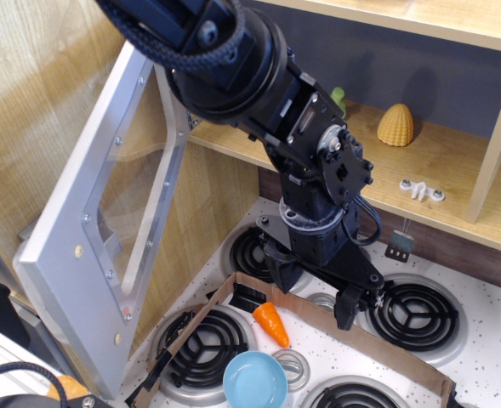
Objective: Close microwave
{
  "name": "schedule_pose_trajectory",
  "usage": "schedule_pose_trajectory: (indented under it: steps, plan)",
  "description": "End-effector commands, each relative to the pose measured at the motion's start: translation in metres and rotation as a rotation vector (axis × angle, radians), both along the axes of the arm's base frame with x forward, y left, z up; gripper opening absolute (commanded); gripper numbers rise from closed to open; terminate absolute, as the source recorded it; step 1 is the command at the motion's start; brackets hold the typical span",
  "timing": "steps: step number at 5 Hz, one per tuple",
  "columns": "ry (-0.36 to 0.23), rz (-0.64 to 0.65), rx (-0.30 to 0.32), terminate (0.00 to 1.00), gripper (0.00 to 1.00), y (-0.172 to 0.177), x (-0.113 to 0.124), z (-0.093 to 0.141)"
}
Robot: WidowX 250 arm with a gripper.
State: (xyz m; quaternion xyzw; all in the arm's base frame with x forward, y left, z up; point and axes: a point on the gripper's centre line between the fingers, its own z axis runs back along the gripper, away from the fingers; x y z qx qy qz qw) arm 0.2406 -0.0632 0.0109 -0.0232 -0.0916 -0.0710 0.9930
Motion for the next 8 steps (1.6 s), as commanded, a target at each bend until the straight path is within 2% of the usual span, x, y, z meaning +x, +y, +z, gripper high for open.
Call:
schedule_pose_trajectory:
  steps: [1,2,3,4,5,7,8]
  plan:
    - [0.000,0.000,0.000,0.00,1.00,0.000,0.000,0.000]
    - [0.018,-0.032,0.055,0.00,1.00,0.009,-0.007,0.029]
    - [0.032,-0.044,0.042,0.00,1.00,0.021,-0.014,0.054]
    - [0.024,-0.068,0.067,0.00,1.00,0.036,-0.024,0.078]
    - [0.029,-0.106,0.126,0.00,1.00,0.055,-0.034,0.105]
    - [0.095,-0.178,0.183,0.00,1.00,0.080,-0.041,0.148]
    - [0.079,-0.192,0.239,0.00,1.00,0.087,-0.045,0.160]
